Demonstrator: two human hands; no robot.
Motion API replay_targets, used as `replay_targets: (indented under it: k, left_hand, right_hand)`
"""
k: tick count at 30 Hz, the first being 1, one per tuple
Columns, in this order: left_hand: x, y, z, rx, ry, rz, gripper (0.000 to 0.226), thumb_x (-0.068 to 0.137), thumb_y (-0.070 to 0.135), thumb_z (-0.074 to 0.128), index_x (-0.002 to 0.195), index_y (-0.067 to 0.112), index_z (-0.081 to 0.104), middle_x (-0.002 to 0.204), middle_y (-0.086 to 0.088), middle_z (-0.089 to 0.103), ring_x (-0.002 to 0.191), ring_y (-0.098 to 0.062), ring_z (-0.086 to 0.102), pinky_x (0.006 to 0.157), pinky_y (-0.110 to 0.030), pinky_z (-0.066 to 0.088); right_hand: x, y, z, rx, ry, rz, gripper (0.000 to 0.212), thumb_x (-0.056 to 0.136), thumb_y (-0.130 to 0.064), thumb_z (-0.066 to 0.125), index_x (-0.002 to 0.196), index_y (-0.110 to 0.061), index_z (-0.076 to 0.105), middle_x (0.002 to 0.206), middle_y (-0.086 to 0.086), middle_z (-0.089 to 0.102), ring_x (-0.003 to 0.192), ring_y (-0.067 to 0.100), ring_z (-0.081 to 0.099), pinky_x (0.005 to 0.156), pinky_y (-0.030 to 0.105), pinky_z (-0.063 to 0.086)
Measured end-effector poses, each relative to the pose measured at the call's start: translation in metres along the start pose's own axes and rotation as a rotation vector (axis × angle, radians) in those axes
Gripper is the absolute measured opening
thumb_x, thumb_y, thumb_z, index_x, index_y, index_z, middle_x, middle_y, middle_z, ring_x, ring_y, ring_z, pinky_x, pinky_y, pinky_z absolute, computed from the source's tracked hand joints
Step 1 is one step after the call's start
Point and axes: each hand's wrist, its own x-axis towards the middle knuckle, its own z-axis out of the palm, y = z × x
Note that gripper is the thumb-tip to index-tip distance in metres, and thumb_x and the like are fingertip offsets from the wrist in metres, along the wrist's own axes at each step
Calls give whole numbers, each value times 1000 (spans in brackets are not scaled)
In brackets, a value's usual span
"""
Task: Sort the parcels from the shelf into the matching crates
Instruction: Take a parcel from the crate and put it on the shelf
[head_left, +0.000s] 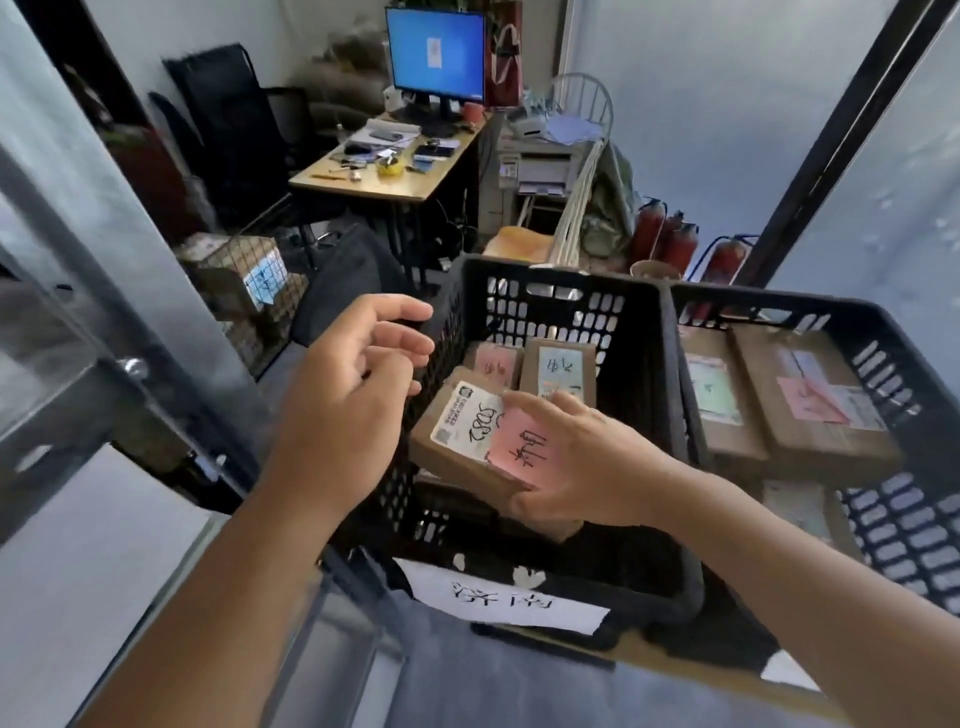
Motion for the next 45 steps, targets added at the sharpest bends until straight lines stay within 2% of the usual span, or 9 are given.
replay_targets:
  k: [7, 12, 17, 23, 29, 33, 38, 42, 45]
  left_hand:
    - [16, -40, 17, 66, -22, -99, 40, 90, 19, 44, 119, 35, 66, 104, 10, 71, 105, -11, 69, 90, -44, 62]
    - [34, -55, 25, 121, -36, -137, 40, 90, 21, 46, 119, 39, 66, 105, 12, 71, 94, -16, 70, 78, -47, 62]
    - [46, -68, 28, 141, -43, -146, 39, 93, 20, 47, 121, 41, 65, 107, 15, 70, 92, -13, 67, 73, -29, 56]
    - [44, -77, 27, 140, -77, -164, 37, 94, 22, 47, 121, 41, 64, 105, 18, 70, 93, -9, 67, 74, -23, 49]
    - [36, -80, 18, 176, -116, -157, 39, 102, 9, 50, 123, 39, 63, 106, 15, 70, 93, -10, 68, 69, -20, 51]
    - [30, -83, 14, 181, -135, -154, 38, 103, 9, 50, 124, 39, 62, 106, 15, 70, 93, -10, 68, 67, -19, 53]
    - [25, -80, 18, 176, -170, -160, 36, 105, 9, 50, 127, 34, 62, 107, 15, 70, 100, 0, 66, 70, -8, 51]
    - [27, -77, 22, 187, -182, -145, 36, 105, 10, 51, 128, 35, 62, 107, 14, 71, 98, -1, 67, 69, -8, 50]
    - [27, -77, 25, 181, -194, -147, 36, 105, 10, 51, 127, 35, 63, 107, 14, 71, 99, 0, 67, 69, -7, 50]
  right_hand:
    - [54, 23, 71, -109, -292, -154, 107, 81, -62, 76, 159, -54, 3, 156, -6, 34, 135, 26, 47, 105, 40, 51]
    - [75, 22, 112, -117, -368, -193, 108, 81, -68, 74, 160, -49, 1, 161, 0, 30, 141, 30, 45, 103, 51, 55]
    - [90, 11, 127, -162, -351, -231, 114, 81, -73, 71, 161, -44, -6, 157, 5, 31, 137, 30, 43, 105, 51, 53]
    - [88, 13, 117, -120, -436, -235, 108, 86, -74, 63, 162, -46, -8, 161, 2, 24, 144, 28, 35, 114, 48, 43]
    - [98, 23, 104, 49, -605, -88, 99, 85, -65, 70, 159, -52, 7, 157, 1, 33, 135, 28, 48, 108, 44, 49]
    - [107, 40, 110, 319, -700, 33, 80, 87, -67, 67, 156, -53, 29, 161, -4, 37, 142, 21, 40, 118, 50, 35]
    - [99, 43, 128, 314, -579, 20, 79, 83, -70, 68, 153, -51, 35, 154, -6, 45, 134, 19, 48, 115, 48, 42]
    - [85, 37, 135, 94, -385, -91, 79, 83, -79, 60, 152, -53, 29, 150, -6, 43, 133, 22, 49, 107, 45, 51]
    - [74, 34, 149, -111, -268, -178, 83, 85, -83, 52, 155, -51, 21, 153, -2, 40, 135, 23, 42, 109, 48, 45]
